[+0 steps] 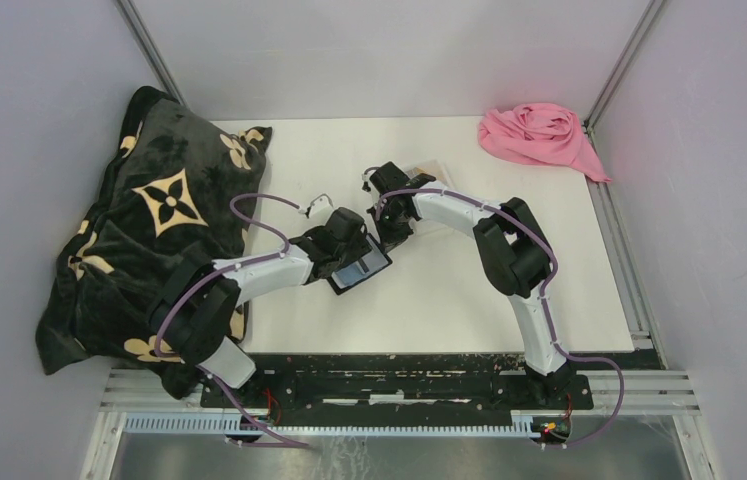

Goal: Put the credit cards into the card holder
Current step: Insert the credit card into the card holder.

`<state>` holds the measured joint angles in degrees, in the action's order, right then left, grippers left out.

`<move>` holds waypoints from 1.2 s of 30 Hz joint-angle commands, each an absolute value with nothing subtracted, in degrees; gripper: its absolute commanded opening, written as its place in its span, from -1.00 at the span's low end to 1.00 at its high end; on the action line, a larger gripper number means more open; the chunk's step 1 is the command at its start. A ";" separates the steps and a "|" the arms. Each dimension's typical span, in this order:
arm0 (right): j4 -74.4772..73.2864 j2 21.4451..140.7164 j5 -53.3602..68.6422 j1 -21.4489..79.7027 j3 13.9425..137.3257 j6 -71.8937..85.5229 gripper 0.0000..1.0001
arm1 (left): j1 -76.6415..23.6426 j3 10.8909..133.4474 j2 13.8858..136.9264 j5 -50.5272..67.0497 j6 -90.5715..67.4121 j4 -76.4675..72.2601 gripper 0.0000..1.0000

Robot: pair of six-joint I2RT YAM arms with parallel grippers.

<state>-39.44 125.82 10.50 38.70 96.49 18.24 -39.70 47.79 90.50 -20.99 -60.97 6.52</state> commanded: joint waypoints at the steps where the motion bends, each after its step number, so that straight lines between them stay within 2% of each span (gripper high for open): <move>1: -38.48 127.58 11.39 39.76 95.80 18.98 -0.90 | -38.50 48.06 86.30 -23.70 -58.76 6.78 0.26; 4: -38.43 127.59 11.45 39.86 95.80 18.98 -0.90 | -37.88 46.74 83.47 -24.59 -59.33 8.04 0.27; 12: -38.26 127.52 11.52 39.94 95.73 18.98 -0.90 | -35.73 38.83 72.43 -23.93 -63.63 10.11 0.60; 19: -37.89 127.16 11.59 40.03 95.19 19.07 -0.90 | -35.68 31.58 64.28 -21.76 -68.54 10.92 0.74; 24: -38.06 127.10 11.65 40.09 95.10 19.07 -0.90 | -35.68 28.84 63.50 -18.94 -70.60 10.18 0.85; 36: -38.45 127.26 11.46 40.38 95.19 18.94 -0.90 | -35.68 25.14 67.28 -17.76 -72.53 4.02 0.96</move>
